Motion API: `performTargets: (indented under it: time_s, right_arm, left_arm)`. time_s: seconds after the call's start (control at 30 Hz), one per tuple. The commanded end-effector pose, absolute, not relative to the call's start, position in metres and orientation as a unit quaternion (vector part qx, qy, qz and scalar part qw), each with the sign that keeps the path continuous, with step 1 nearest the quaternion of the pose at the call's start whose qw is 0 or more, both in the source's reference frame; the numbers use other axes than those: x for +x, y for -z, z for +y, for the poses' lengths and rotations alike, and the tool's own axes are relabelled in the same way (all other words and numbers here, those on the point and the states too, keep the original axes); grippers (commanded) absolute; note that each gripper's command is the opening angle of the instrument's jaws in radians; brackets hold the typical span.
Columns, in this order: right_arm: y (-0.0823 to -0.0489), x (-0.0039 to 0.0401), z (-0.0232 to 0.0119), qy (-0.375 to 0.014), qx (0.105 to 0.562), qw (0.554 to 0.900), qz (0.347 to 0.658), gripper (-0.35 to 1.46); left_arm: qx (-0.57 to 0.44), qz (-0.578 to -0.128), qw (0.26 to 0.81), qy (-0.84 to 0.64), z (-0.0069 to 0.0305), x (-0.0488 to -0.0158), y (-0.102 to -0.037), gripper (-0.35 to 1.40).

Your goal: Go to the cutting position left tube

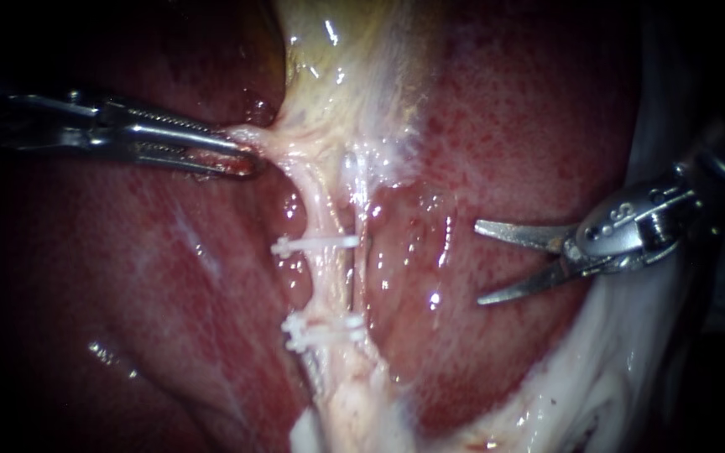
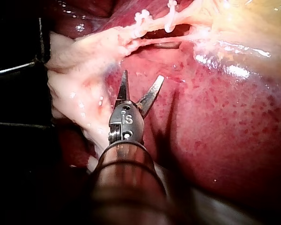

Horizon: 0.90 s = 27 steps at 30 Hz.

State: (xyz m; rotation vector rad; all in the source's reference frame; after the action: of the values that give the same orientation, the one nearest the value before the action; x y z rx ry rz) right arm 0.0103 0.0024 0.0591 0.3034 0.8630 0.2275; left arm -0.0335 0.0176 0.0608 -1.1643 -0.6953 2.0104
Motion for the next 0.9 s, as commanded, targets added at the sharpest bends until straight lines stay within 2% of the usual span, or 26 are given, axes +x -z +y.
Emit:
performTargets:
  time_s: [0.03,0.27,0.5,0.9]
  right_arm:
    - [-0.0591,0.0104,0.0024,-0.109,0.147,0.891,0.416,1.42]
    - [-0.0592,0.0109,0.0025,-0.106,0.154,0.889,0.418,1.42]
    - [-0.0593,0.0135,0.0021,-0.091,0.180,0.874,0.442,1.40]
    - [-0.0607,0.0210,0.0024,-0.141,0.284,0.820,0.476,1.42]
  left_arm:
    - [-0.450,-0.273,0.349,-0.775,0.0179,-0.0331,-0.0601,-0.35]
    - [-0.469,-0.262,0.368,-0.759,0.0196,-0.0298,-0.0553,-0.35]
    - [-0.471,-0.257,0.368,-0.759,0.0194,-0.0298,-0.0548,-0.35]
    - [-0.471,-0.255,0.367,-0.760,0.0194,-0.0302,-0.0549,-0.35]
